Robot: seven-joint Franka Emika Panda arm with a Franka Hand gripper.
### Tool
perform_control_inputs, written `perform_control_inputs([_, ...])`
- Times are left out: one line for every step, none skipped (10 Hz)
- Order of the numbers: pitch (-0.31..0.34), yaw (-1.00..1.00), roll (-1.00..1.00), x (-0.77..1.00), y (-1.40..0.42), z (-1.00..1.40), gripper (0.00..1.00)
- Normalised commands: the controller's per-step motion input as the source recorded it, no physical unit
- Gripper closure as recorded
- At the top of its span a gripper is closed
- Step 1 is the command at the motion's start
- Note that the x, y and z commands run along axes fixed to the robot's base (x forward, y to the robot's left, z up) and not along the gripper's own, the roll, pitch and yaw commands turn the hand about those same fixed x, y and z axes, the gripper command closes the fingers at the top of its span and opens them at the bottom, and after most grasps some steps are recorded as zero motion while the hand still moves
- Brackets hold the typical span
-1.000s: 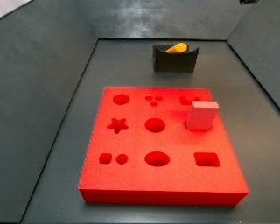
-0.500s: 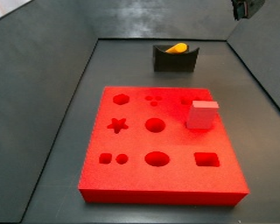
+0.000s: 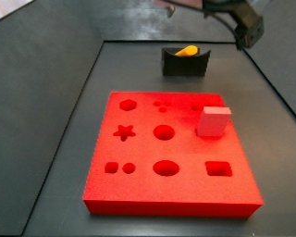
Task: Pick up the oval object. Move up. Place the oval object on the fixture. Regrasp the oval object. Move to above the board. Insert the oval object.
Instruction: Regrasp the oval object.
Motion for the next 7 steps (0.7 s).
perform_control_inputs([-0.139,0.02,0.08,0.08,0.05,-1.00,0.00])
perform_control_inputs([-0.124,-0.02,0.08,0.08,0.05,-1.00,0.00])
perform_control_inputs([-0.113,-0.03,0.08,0.09,0.05,-1.00,0.00])
perform_control_inputs([-0.084,-0.05,0.08,0.10,0.04,-1.00,0.00])
perform_control_inputs([-0.063,-0.06,0.07,0.10,0.04,-0.92,0.00])
perform_control_inputs([-0.027,-0.06,0.07,0.09,0.02,-0.71,0.00])
perform_control_inputs([-0.011,-0.06,0.07,0.09,0.01,-0.61,0.00])
